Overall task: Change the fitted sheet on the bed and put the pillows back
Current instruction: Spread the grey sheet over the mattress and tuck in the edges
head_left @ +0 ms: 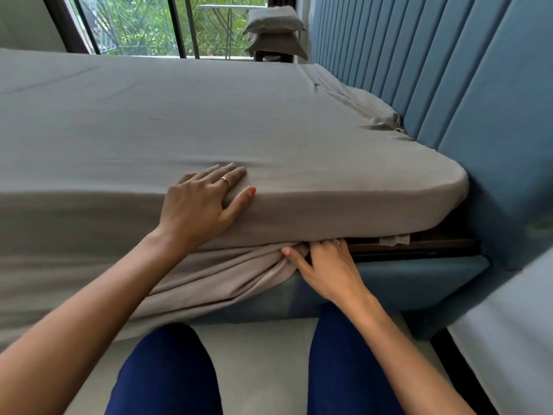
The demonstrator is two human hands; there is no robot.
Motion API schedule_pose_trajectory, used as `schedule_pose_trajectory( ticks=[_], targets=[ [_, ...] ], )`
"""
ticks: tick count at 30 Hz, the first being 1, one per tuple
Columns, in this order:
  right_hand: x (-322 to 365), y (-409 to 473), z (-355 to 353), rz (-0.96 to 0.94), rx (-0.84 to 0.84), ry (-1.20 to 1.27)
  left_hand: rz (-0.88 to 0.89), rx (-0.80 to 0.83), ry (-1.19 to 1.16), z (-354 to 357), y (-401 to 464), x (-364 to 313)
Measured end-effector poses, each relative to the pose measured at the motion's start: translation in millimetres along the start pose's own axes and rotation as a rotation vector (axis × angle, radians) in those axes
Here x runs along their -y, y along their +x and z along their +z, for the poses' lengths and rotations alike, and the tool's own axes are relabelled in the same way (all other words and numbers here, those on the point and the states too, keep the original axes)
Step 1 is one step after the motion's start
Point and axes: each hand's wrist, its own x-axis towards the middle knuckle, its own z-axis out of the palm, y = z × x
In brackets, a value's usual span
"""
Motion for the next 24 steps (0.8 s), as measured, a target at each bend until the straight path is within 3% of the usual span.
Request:
schedule_pose_trajectory(
  ticks=[3,5,10,24],
  targets=[
    [-1,-35,2,-0.008,-0.216,0.152,-0.003,-0.008,0.004,4,-1,1],
    [2,-53,7,-0.018,-0.254,0.189,-0.005,-0.022,0.005,7,-2,1],
    [17,-46,19,-0.104,-0.146,0.116,0.004,-0.033,-0.021,8,-4,2],
    [88,8,35,0.158,-0.076,-0.09,0.014,-0.027,-0.026,9,1,5]
  ],
)
